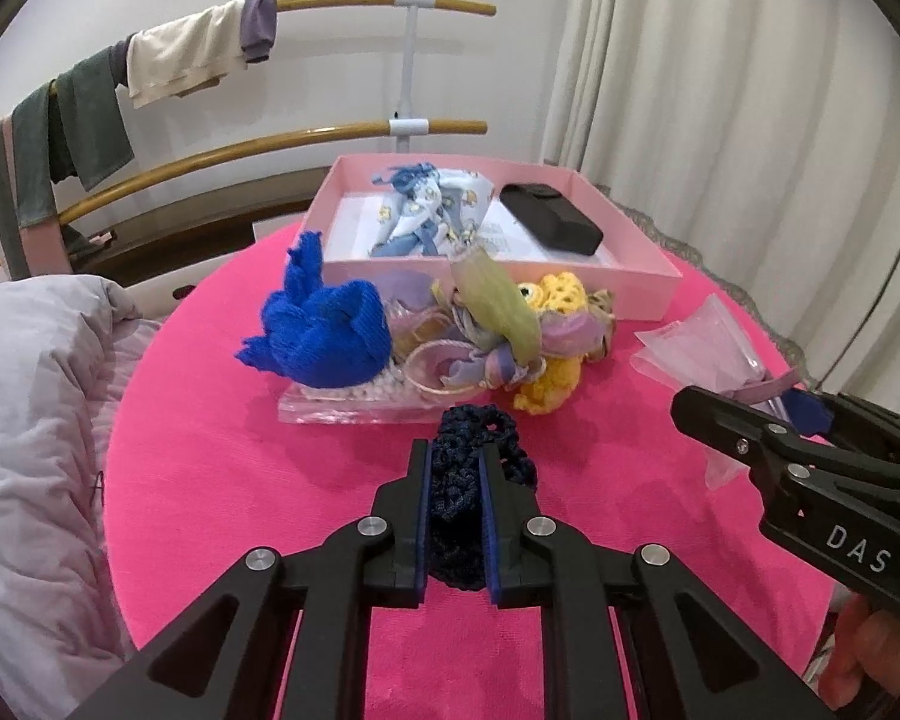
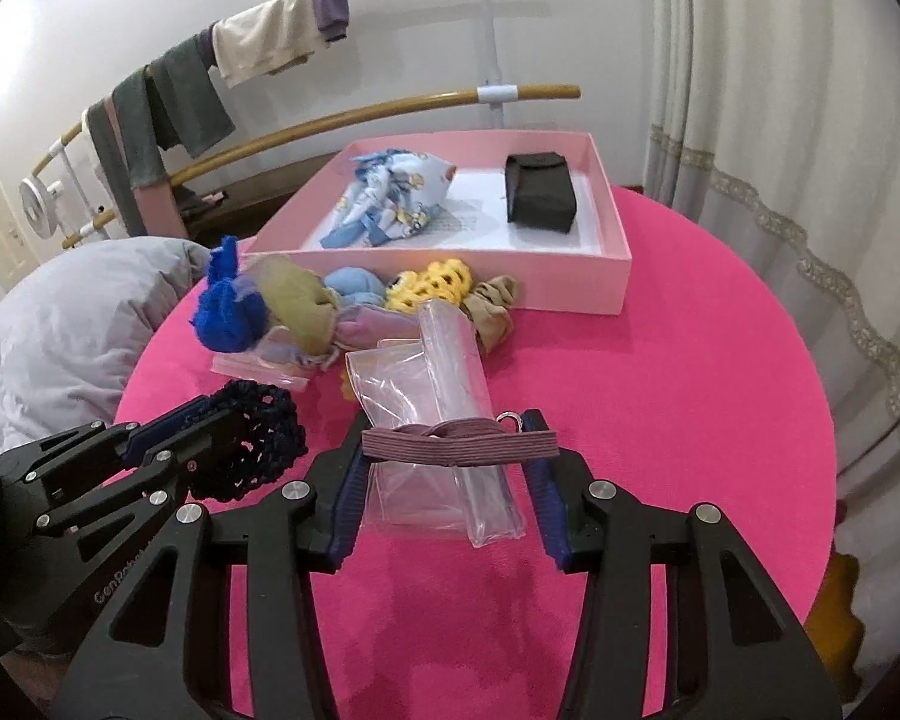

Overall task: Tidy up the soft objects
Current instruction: 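Lower the scrunchie and plastic bag into the pink box and open both grippers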

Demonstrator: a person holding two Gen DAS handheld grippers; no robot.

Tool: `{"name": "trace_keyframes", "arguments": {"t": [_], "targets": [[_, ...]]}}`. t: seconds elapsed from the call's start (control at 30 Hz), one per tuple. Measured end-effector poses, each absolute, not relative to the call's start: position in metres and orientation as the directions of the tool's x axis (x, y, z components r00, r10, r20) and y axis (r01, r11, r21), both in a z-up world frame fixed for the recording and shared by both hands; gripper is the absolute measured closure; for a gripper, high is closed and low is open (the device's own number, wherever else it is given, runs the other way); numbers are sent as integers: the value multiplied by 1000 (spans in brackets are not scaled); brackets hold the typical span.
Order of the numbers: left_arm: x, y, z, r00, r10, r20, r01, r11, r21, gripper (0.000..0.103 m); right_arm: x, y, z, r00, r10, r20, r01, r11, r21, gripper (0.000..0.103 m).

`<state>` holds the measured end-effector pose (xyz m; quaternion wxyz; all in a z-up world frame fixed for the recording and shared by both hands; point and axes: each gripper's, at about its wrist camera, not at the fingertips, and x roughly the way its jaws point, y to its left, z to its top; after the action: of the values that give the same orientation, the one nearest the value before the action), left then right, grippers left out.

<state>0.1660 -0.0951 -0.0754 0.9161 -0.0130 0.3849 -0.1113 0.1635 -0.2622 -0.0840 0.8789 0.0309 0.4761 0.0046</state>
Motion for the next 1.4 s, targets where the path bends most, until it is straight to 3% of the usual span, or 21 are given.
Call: {"name": "trace_keyframes", "arguments": {"t": [0.67, 1.1, 1.4], "targets": [[158, -95, 0, 772, -203, -602, 188, 978, -88, 93, 172, -270, -33, 626, 47, -779, 23, 997, 79, 58], [214, -96, 31, 808, -204, -553, 180, 979, -98, 93, 236, -286, -2, 664, 43, -746, 21, 997, 76, 58], [272, -111, 36, 802, -220, -555, 196, 975, -103, 93, 284, -300, -10, 640, 27, -768, 44, 996, 72, 58]]}}
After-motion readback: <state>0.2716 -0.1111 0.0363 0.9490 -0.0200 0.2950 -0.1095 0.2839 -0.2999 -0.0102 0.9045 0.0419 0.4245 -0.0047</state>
